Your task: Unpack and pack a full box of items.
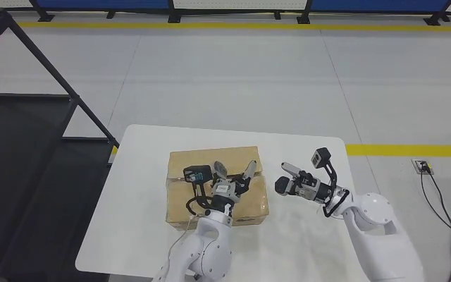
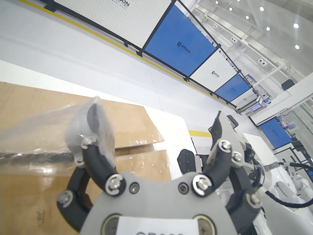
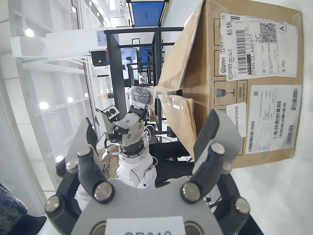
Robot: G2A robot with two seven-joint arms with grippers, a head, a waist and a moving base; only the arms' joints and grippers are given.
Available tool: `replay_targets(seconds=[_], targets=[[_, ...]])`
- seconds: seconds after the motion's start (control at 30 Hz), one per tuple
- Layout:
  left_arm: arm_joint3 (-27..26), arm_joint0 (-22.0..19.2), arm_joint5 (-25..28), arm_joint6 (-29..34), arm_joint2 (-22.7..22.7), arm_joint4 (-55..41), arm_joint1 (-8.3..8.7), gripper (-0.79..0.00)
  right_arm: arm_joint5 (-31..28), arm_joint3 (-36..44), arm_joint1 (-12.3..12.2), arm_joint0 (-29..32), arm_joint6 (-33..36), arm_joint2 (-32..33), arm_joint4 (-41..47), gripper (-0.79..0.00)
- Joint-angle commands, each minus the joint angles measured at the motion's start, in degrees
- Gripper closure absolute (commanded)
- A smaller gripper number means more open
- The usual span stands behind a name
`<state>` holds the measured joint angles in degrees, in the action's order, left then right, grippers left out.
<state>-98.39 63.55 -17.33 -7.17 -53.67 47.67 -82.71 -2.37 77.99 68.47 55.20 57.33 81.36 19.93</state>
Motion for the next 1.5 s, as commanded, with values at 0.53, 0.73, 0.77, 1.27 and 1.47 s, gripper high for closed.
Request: replay_targets(seconds=[0.53, 0.73, 0.77, 1.27, 1.47], targets=[[6.3, -4.1, -4.4, 1.0, 4.7, 11.9, -2.35, -0.785, -2.1, 2.5, -1.2, 4.4, -1.3, 2.6, 2.1, -0.785], [8.4, -5.5, -5.4, 3.7, 5.6, 13.9, -3.19, -0.785, -2.9, 3.5, -1.6, 6.2, -1.8, 3.7, 2.9, -0.785], [8.7, -5.7, -5.7, 4.1, 5.7, 14.1, -3.34, -0.785, -3.0, 3.6, -1.6, 6.4, -1.8, 3.7, 2.9, -0.785], [12.2, -8.2, -6.3, 6.4, 7.6, 16.9, -5.60, -0.785, -4.4, 3.9, -2.2, 7.9, -2.7, 4.2, 4.5, -0.785], [13.3, -8.6, -6.0, 6.5, 7.6, 17.2, -6.41, -0.785, -4.9, 3.8, -2.4, 8.5, -3.0, 4.3, 4.9, -0.785]])
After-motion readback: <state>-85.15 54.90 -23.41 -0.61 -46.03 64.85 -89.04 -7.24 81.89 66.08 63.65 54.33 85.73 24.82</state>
